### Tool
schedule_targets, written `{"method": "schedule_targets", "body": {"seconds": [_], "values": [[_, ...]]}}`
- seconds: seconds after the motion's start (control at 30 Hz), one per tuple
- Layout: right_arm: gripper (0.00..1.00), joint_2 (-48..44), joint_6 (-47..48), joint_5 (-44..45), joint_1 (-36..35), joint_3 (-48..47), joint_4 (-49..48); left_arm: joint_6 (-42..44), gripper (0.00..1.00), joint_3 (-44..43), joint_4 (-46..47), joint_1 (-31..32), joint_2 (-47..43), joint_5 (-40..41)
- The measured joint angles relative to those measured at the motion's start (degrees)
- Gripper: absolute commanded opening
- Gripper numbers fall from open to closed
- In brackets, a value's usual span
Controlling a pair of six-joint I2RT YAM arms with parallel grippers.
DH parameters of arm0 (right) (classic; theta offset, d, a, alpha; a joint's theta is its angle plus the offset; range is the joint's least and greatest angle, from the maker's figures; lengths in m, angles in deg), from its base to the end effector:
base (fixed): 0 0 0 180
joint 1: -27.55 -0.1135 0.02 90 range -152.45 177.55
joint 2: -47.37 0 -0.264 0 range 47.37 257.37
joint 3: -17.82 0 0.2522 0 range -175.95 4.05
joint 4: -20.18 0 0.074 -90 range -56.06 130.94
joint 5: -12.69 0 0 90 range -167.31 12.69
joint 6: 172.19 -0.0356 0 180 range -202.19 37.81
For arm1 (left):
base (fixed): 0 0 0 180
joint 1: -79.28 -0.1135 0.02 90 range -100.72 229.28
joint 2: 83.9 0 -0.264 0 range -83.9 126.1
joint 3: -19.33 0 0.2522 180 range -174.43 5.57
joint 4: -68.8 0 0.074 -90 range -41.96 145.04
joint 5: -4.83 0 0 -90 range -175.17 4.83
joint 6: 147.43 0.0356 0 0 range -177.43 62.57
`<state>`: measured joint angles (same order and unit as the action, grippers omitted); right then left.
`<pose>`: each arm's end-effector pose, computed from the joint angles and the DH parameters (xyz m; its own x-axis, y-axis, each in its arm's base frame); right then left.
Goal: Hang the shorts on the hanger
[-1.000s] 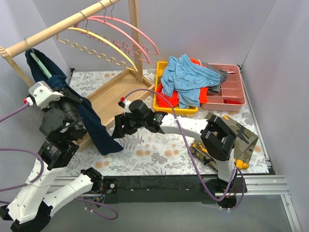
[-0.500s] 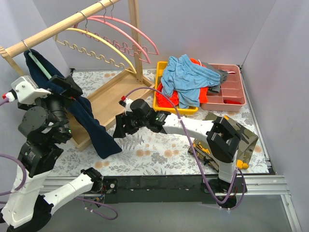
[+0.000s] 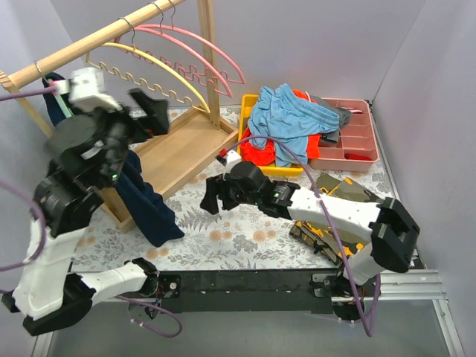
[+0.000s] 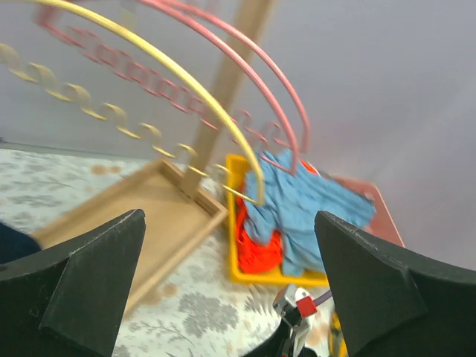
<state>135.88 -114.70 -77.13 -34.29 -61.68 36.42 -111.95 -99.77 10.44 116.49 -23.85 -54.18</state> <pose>0.1706 0.3185 0.2912 -0.6429 -0.0622 -0.7634 -0.6341 0.6022 0.4850 0.1086 -0.0594 0.5598 -0.0827 -0.8137 -0.5753 0.0707 0.5711 -0.8179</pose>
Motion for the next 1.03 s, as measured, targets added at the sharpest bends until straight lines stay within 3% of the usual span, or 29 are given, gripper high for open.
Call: {"method": "schedule_targets", "body": {"seconds": [0.2, 0.43, 0.6, 0.77, 1.03], "values": [[0.84, -12.5, -1.7, 11.1, 3.6, 13.0, 0.7, -3.5, 0.98, 13.9, 3.6, 1.0, 4.9, -13.4], [0.85, -27.2, -4.8, 18.0, 11.5, 27.0, 3.3, -8.2, 0.98, 33.6, 10.7, 10.3, 5.2, -15.3], [0.87, -35.8, -6.7, 22.2, 12.0, 31.8, 4.3, -12.6, 0.98, 47.2, 17.9, 10.9, 4.8, -18.0], [0.89, -38.3, -7.9, 25.9, 12.2, 33.2, 5.5, -16.5, 0.98, 56.5, 23.1, 10.9, 4.8, -21.7], [0.92, -38.3, -8.0, 30.0, 12.3, 31.9, 10.4, -19.2, 0.98, 61.8, 28.0, 10.9, 0.2, -22.8]]}}
